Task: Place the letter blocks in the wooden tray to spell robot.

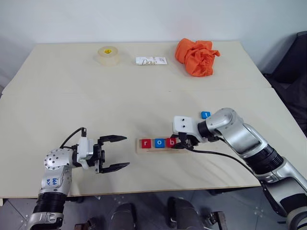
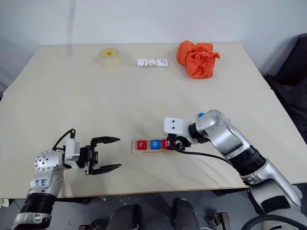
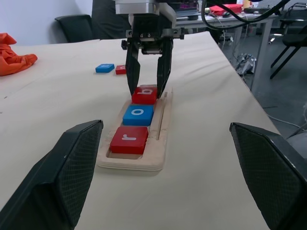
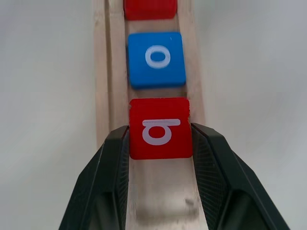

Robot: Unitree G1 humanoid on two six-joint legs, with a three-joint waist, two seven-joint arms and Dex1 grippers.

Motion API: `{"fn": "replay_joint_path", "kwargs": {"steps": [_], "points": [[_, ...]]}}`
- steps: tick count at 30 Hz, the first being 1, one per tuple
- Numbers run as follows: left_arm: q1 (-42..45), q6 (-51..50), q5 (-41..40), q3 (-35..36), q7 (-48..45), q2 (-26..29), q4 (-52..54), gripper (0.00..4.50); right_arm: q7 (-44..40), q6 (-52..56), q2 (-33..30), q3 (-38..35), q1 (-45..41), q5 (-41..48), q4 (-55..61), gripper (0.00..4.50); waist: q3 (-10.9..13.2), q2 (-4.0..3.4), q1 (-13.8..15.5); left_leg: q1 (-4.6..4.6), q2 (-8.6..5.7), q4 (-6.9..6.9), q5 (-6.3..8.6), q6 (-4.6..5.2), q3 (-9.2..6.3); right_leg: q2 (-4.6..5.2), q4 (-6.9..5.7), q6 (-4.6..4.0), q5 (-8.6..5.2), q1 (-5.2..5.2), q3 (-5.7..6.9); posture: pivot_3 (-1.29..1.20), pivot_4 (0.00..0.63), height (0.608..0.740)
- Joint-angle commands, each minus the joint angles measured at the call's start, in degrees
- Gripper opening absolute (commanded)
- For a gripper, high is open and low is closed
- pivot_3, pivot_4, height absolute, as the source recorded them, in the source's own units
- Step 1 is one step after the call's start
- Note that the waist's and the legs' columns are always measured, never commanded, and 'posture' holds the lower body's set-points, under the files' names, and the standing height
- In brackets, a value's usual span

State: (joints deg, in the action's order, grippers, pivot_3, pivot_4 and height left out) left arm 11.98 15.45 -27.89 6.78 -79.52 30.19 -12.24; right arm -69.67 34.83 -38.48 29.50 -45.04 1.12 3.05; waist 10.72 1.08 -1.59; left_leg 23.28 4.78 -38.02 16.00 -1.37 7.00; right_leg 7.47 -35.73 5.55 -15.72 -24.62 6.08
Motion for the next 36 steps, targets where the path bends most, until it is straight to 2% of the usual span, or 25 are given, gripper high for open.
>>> {"fn": "replay_joint_path", "kwargs": {"steps": [1, 36], "points": [[-0.8, 0.6, -0.7, 0.9, 0.6, 0.6, 2.0, 4.5, -0.2, -0.9, 0.9, 0.3, -1.2, -1.0, -0.1, 1.46, 0.0, 0.0, 0.0, 0.0, 0.0, 0.0, 0.0, 0.0, 0.0, 0.0, 0.0, 0.0, 0.0, 0.0, 0.0, 0.0, 0.15, 0.74], [0.1, 1.2, 0.0, 0.3, 2.6, 0.2, 1.1, 4.5, 0.5, 1.2, 6.9, 1.0, -1.2, -3.0, -0.7, 1.46, 0.0, 0.0, -0.1, -0.01, 0.02, 0.0, 0.0, -0.01, 0.0, -0.02, -0.03, -0.02, -0.01, -0.01, 0.0, 0.0, 0.15, 0.74]]}}
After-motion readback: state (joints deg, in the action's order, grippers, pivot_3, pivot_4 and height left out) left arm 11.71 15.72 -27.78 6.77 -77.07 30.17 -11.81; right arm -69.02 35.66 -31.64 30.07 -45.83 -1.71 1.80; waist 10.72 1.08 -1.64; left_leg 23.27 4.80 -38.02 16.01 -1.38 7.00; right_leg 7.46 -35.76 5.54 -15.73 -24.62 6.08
